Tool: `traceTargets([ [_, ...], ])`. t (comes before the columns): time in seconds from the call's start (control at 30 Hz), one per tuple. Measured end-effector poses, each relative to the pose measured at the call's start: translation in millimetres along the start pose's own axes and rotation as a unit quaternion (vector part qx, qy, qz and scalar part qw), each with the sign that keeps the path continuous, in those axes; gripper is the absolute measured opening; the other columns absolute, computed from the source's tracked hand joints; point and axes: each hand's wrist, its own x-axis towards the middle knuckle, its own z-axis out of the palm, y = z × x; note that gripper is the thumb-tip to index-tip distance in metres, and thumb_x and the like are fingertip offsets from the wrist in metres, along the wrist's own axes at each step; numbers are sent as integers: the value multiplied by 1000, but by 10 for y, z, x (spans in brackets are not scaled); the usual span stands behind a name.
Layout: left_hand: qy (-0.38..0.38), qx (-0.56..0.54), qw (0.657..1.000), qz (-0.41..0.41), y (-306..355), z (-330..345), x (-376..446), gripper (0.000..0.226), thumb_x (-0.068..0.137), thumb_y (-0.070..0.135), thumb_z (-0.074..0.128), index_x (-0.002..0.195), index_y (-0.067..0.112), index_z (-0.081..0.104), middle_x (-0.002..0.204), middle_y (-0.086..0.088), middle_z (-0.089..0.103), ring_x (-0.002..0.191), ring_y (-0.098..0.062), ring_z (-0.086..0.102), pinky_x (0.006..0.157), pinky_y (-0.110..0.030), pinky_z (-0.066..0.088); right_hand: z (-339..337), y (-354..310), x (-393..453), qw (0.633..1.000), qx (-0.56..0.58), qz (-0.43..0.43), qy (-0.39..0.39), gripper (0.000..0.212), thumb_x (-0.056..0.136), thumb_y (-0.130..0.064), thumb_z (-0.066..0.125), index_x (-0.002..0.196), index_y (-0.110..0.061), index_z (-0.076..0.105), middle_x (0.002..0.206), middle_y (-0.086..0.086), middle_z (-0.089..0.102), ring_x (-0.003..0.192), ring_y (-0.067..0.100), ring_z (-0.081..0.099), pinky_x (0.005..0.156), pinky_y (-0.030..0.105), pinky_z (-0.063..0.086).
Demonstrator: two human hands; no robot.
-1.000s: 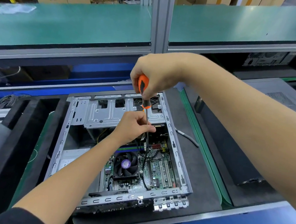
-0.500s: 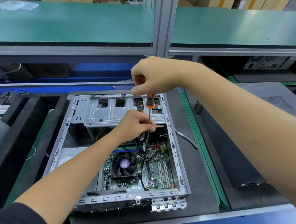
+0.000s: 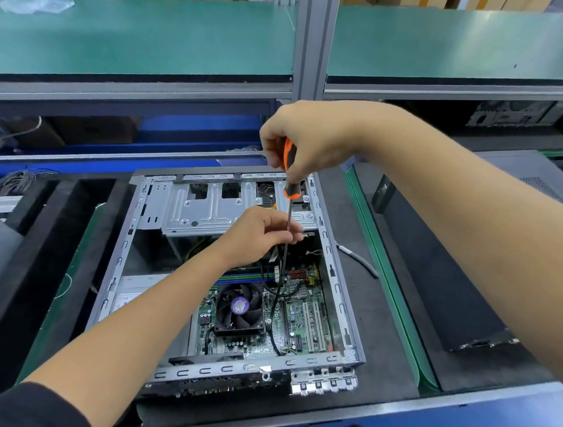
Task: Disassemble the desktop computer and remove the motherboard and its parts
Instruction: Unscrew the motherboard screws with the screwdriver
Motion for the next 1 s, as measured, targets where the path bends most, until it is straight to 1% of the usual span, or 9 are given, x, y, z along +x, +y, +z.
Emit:
traceTargets([
  [0.13, 28, 9, 1000, 4, 20, 27, -28, 13, 86, -6, 63, 83, 3, 72, 80, 1, 73, 80, -12, 71, 80, -23, 55, 30, 1, -12, 1000, 8, 3, 24, 22, 79, -31, 74, 92, -21, 59, 93, -1, 65, 84, 21, 65, 73, 40, 55],
  [0.23, 57, 16, 998, 5, 11, 42, -33, 9, 80, 0, 73, 72, 3, 70, 79, -4, 72, 74, -23, 68, 75, -33, 56, 64, 2, 1, 998, 29, 23, 53, 27, 87, -45, 65, 92, -19, 59, 87, -1, 68, 75, 17, 69, 59, 30, 48],
  [0.33, 71, 20, 997, -4, 0, 36, -29, 25, 77, 5, 78, 61, 12, 59, 76, -6, 71, 59, -17, 56, 59, -31, 49, 71, -9, -12, 996, 66, 38, 55, 27, 89, -43, 64, 89, -16, 58, 72, -1, 69, 53, 12, 69, 48, 21, 44],
  [0.5, 68, 27, 997, 8, -20, 29, -17, 30, 75, 12, 81, 64, 2, 55, 67, -20, 64, 55, -17, 49, 54, -28, 43, 80, -32, -31, 996, 61, 35, 57, 29, 88, -43, 64, 85, -14, 60, 66, -2, 68, 51, 10, 68, 50, 22, 45],
  [0.73, 61, 27, 998, 22, -23, 28, -15, 35, 75, 15, 82, 65, 2, 50, 51, 2, 49, 42, -5, 43, 46, -15, 37, 61, -13, -40, 996, 61, 29, 50, 25, 85, -39, 69, 83, -16, 61, 75, -2, 70, 55, 9, 68, 51, 22, 44],
  [0.8, 45, 34, 998, 20, -10, 12, -12, 29, 76, 16, 81, 68, 6, 55, 54, -6, 55, 45, -9, 49, 47, -19, 41, 45, -20, -37, 998, 52, 24, 38, 18, 82, -30, 72, 85, -16, 62, 79, -1, 70, 60, 11, 69, 54, 25, 48],
  [0.87, 4, 44, 999, 19, 3, -2, -21, 13, 80, 14, 76, 75, 18, 66, 69, -2, 68, 59, -12, 61, 60, -24, 51, 38, -30, -44, 999, 29, 15, 29, 16, 78, -21, 74, 88, -18, 62, 87, 0, 69, 74, 18, 69, 64, 33, 54],
  [0.93, -25, 56, 998, 21, -2, -4, -39, 20, 85, 8, 69, 84, 28, 70, 80, 7, 74, 75, -8, 69, 74, -23, 54, 30, -43, -65, 1000, 15, 9, 18, 24, 74, -18, 77, 91, -20, 61, 93, 0, 66, 84, 23, 66, 74, 41, 57],
  [1.0, -15, 69, 997, 17, -19, 1, -50, 21, 86, 7, 68, 82, 27, 72, 79, 4, 74, 75, -16, 69, 75, -32, 56, 26, -52, -82, 1000, 10, 5, 19, 33, 71, -21, 81, 97, -21, 60, 98, -1, 64, 88, 23, 64, 77, 43, 56],
])
